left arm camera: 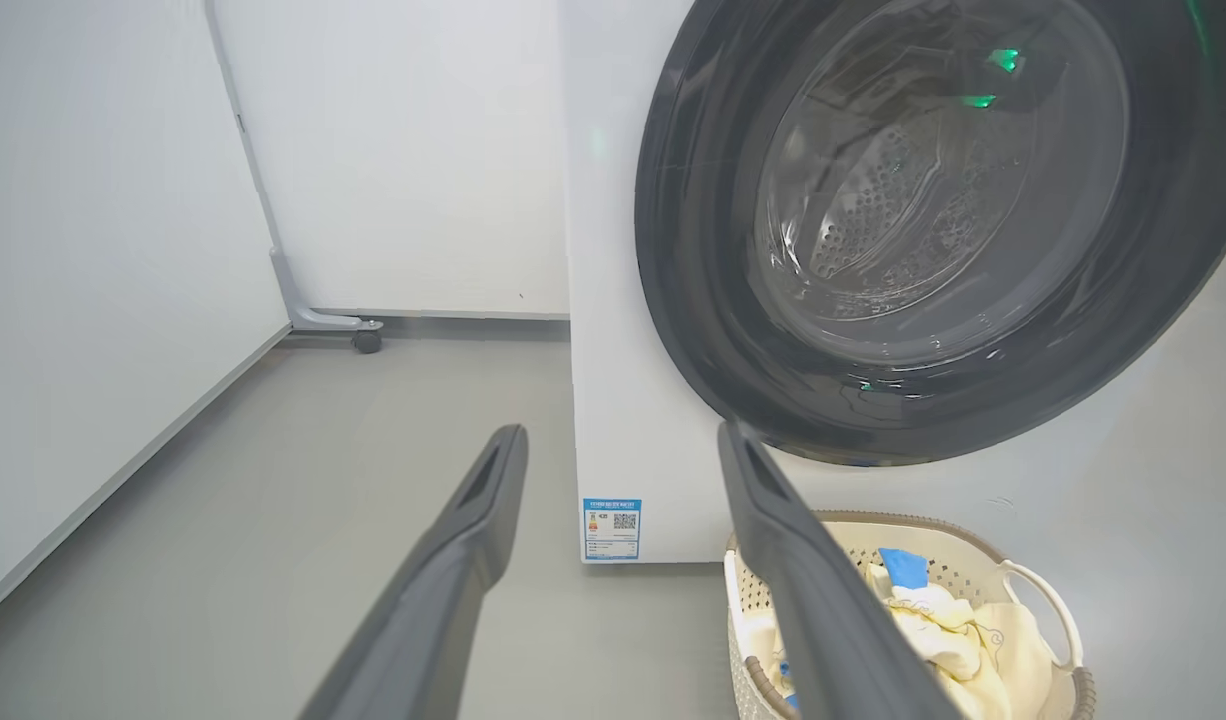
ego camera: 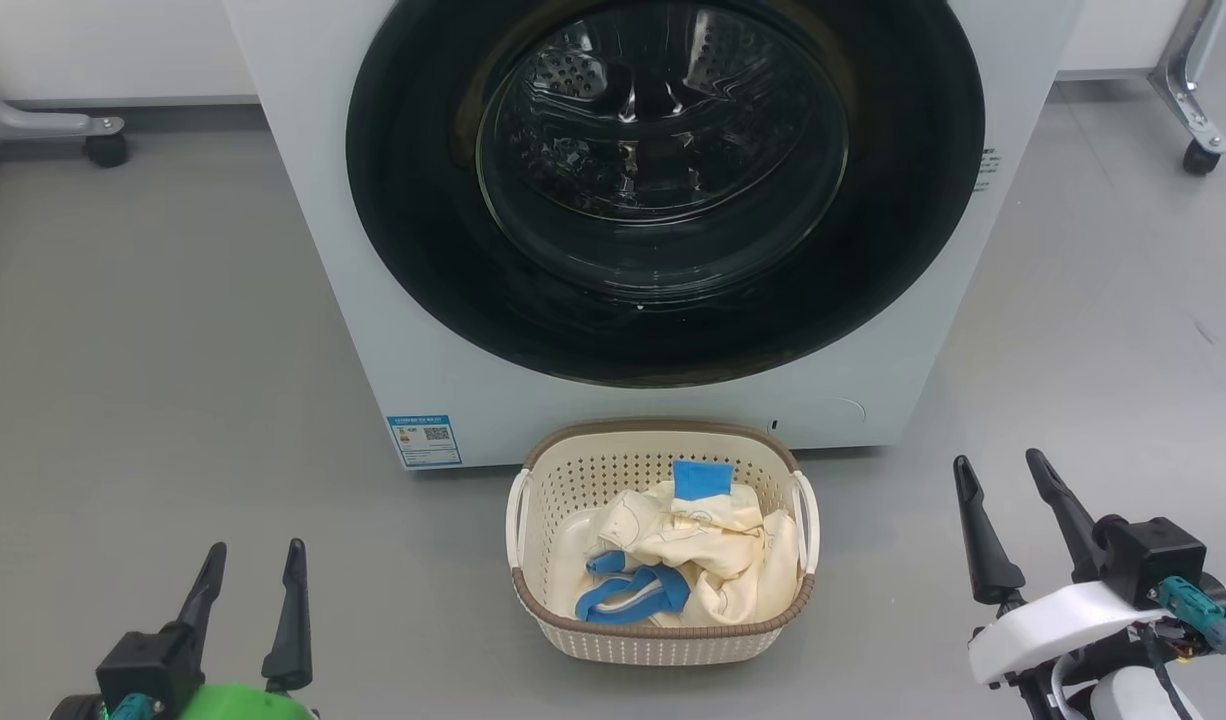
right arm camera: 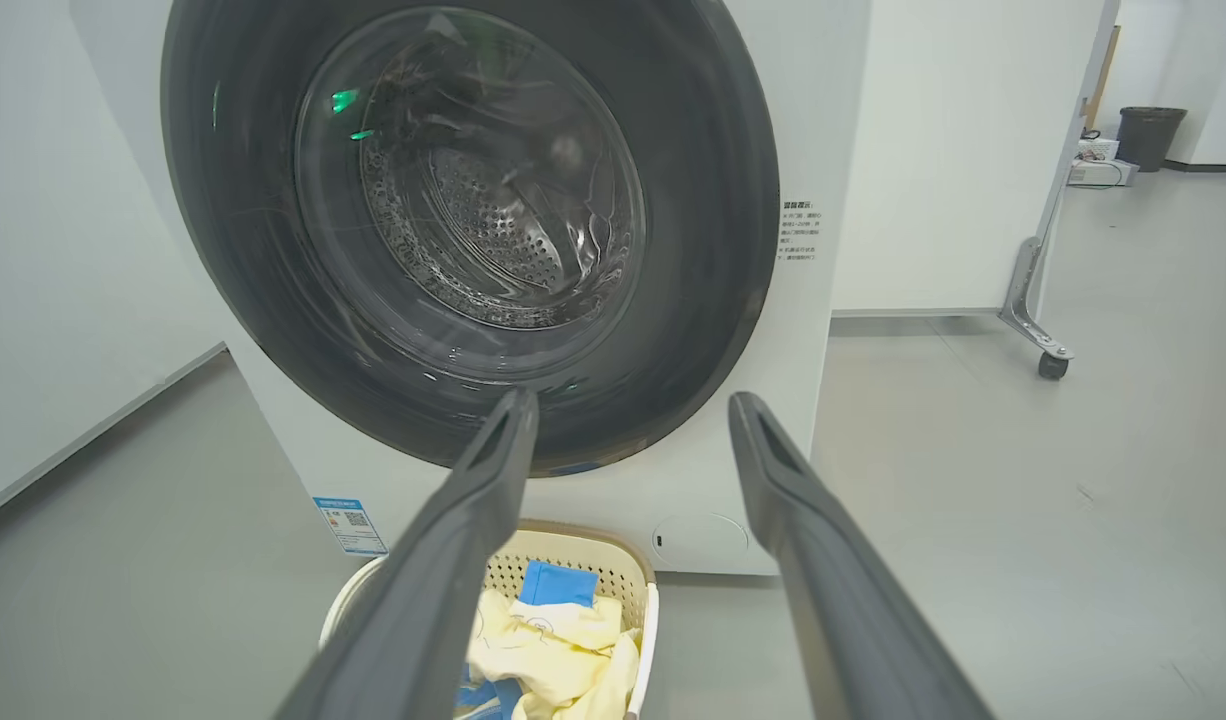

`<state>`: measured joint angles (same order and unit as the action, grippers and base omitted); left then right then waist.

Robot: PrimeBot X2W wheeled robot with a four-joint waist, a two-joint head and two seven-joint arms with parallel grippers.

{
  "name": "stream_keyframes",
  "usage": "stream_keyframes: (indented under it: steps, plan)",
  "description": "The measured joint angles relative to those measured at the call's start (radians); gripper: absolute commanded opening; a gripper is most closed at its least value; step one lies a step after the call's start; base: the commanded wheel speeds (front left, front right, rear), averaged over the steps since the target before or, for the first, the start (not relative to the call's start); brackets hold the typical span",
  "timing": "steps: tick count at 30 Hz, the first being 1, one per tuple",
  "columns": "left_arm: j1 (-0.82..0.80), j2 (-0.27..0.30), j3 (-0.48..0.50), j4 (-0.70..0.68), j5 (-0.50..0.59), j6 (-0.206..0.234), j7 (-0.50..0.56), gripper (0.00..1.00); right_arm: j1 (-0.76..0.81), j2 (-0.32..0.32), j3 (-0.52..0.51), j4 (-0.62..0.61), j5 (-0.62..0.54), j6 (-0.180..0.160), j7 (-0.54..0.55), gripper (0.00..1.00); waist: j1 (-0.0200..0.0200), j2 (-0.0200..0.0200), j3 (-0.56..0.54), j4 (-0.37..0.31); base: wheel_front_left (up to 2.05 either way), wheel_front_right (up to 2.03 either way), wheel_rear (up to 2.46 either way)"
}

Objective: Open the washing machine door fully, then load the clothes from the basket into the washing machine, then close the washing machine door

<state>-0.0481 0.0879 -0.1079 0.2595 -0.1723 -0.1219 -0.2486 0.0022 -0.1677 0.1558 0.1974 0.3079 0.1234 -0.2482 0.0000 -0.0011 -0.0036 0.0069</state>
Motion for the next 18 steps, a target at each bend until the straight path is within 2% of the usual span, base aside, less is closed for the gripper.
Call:
stream_keyframes:
  steps: [18]
  plan:
    - [0.001,-0.018,0.029,0.004,0.001,0.0,-0.003,1.0,0.013,0.014,-0.049,0.046,-0.01,0.0,0.0,1.0,0.0,0.0,-0.003,-0.005,0.0,0.0,0.0]
